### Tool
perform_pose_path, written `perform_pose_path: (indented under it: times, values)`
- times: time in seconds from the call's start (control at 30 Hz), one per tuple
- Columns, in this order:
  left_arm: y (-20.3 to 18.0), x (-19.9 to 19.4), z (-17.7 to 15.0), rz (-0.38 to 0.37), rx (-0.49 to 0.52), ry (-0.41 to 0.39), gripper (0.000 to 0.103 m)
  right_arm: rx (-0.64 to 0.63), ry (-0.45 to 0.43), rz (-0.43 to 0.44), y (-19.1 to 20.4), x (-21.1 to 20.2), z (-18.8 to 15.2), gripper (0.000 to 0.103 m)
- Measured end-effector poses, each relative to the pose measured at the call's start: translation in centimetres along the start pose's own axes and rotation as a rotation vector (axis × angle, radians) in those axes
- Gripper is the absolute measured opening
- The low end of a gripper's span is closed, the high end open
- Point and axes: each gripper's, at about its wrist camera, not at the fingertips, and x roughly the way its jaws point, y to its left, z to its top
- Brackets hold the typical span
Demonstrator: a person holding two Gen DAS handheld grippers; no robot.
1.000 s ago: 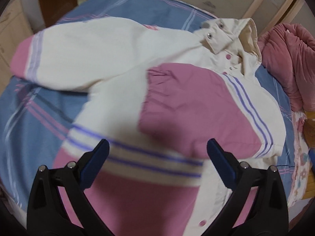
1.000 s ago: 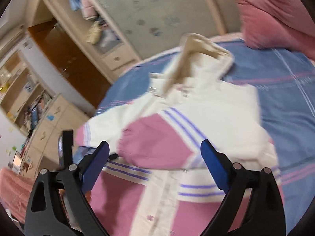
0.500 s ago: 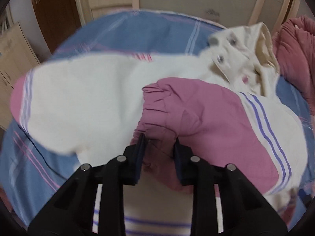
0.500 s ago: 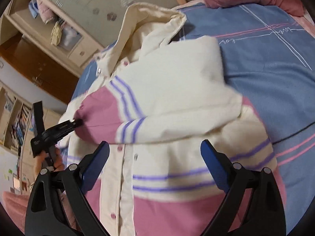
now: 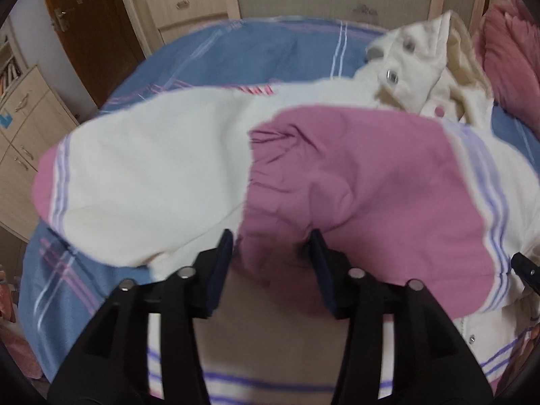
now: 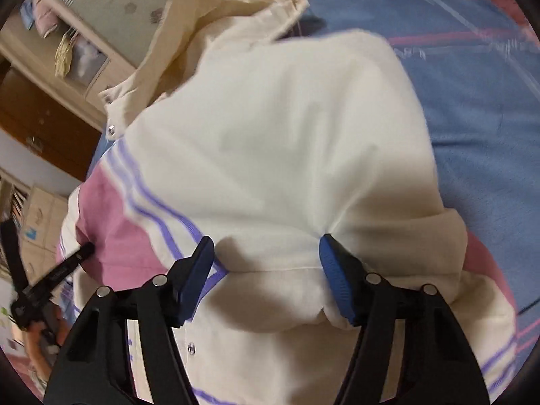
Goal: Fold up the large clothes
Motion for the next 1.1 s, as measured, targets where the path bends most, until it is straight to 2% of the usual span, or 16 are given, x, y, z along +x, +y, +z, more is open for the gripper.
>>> perform_pose_path:
  times: [0.03,0.13,0.17,0.23,0.33,0.4,0.47,0.53,0.63,0.73,0.77,0.83,0.9,1.0,1.03,1.1]
  values:
    - [0.5,-0.9,-0.2,-0.009,-0.018,-0.018,0.061,-0.023,-0.017,0.004,0.3,-0.8,-0.2,0.067]
    - [1.6,-2.8,-0.4,-0.057,-0.064,-0.058,0.061,-0.058,-0.076,0.006,0.9,-2.7,-0.4,0.071]
    - [1.6,-2.8,-0.4,-0.07,-0.068,-0.055,0.061,-0.052,-0.088,-0.007,0.9,-2.9,-0.4,0.076]
    - [1.0,-1.9,-0.3,-0.085,-0.059,-0.02,0.06,-0.01,-0.092,-0.047,0.2,-2.4,-0.1,0.08]
    - [-0.7,0.9,-1.0,-0.076,-0.03,0.059,0.059,0.038,-0.029,-0.064,-0.7,-0.5,-0.5,0.08]
    - [-1.7,2.1,-1.9,-0.028,-0.002,0.082,0.059,0.008,-0.017,-0.077,-0.5,-0.3,-0.6,0.08]
    - [-1.6,1.6,-2.9,-0.059,-0.004,0.09,0.057,-0.032,-0.039,-0.05,0.5,-2.3,-1.3,0.08]
    - [-0.9,-0.1,-3.8,-0.101,-0.005,0.082,0.058,-0.099,-0.048,0.026,1.6,-4.7,-2.8,0.082]
    - [0.5,-3.0,-6.2,-0.147,-0.029,0.062,0.065,-0.18,-0.028,0.0,2.5,-7.7,-6.8,0.094]
    - [2.1,-4.9,-8.6,-0.184,-0.104,0.093,0.065,-0.179,0.118,0.045,2.4,-8.4,-11.9,0.095]
    - [2.4,-5.4,-9.4,-0.22,-0.134,0.112,0.065,-0.168,0.146,0.049,2.1,-8.9,-13.3,0.095]
    - [1.4,-7.2,-11.6,-0.337,-0.131,0.143,0.065,-0.12,0.12,0.037,0.9,-10.7,-15.8,0.095]
    - [-1.1,-8.7,-13.6,-0.438,-0.059,0.164,0.068,-0.046,0.073,-0.023,-1.4,-12.7,-17.7,0.095]
    - [-7.0,-9.7,-16.5,-0.691,0.082,0.28,0.073,0.045,0.044,-0.046,-3.7,-14.7,-19.7,0.095]
    - [-8.2,-9.5,-17.1,-0.729,0.1,0.318,0.073,0.083,0.038,-0.04,-4.8,-15.5,-20.3,0.095]
    - [-10.2,-8.6,-18.2,-0.733,0.121,0.373,0.073,0.109,0.017,-0.036,-5.3,-16.8,-21.2,0.095]
